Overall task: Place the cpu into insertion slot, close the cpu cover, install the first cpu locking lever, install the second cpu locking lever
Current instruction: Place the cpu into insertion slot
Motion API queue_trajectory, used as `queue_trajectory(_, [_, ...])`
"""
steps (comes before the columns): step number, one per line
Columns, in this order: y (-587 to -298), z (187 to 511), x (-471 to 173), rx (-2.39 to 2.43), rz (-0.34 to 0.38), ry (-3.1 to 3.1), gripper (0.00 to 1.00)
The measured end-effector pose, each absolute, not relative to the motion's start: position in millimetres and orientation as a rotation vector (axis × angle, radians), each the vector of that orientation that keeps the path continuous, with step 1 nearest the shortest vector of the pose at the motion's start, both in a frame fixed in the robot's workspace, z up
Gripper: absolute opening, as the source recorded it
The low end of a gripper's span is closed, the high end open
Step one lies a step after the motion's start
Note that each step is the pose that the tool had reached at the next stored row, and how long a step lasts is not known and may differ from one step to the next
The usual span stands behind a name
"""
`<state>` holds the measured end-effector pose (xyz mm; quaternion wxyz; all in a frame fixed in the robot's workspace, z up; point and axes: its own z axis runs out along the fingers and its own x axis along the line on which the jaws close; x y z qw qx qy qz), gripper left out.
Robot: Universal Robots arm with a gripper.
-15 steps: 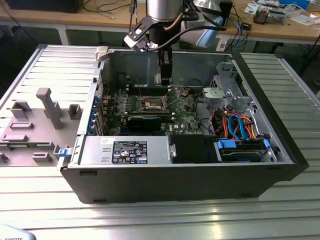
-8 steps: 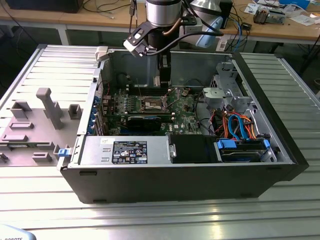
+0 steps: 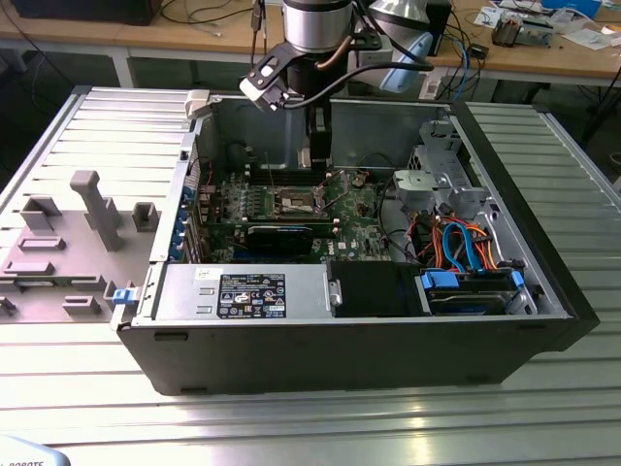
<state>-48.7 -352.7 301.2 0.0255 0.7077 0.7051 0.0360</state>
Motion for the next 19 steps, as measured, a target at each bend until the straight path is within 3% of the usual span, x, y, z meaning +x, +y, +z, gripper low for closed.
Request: queue_trajectory(19, [-352.7, 294.2, -48.7, 2.188, 0.111, 2.18, 0.54])
